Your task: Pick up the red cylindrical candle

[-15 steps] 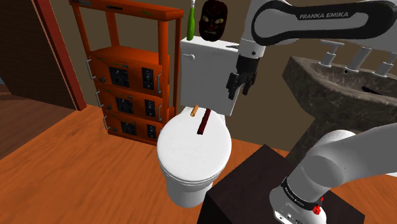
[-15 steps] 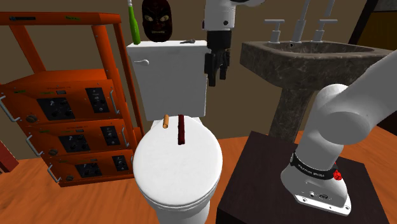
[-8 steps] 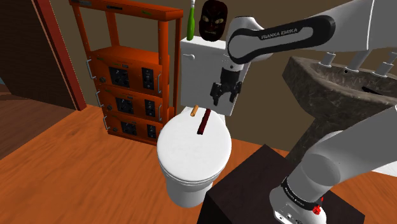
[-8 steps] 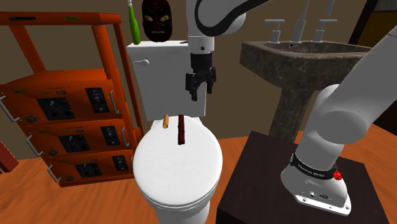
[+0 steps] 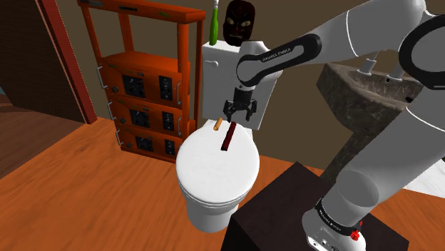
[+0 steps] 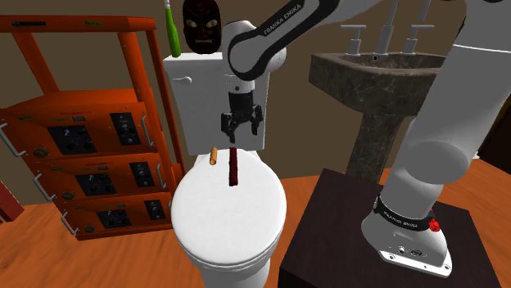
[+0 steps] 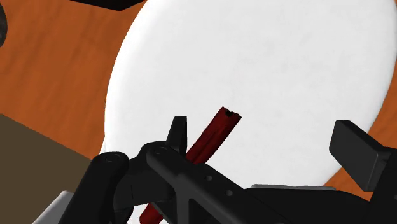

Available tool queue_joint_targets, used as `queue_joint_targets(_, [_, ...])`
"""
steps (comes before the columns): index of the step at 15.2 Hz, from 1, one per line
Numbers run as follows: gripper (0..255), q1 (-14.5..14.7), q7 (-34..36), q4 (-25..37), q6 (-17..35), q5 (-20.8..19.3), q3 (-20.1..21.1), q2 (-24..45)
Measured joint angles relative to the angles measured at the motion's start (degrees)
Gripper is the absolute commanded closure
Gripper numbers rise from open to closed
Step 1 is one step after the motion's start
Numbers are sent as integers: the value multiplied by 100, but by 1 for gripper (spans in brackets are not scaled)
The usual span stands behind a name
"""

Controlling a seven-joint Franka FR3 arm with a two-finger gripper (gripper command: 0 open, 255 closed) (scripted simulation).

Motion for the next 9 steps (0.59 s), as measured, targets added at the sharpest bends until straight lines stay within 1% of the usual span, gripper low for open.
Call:
queue_joint_targets(5, [0, -79, 715, 564, 438, -302, -97, 1047])
queue_joint_targets(9, [0, -113, 1197, 995, 766, -501, -269, 1841])
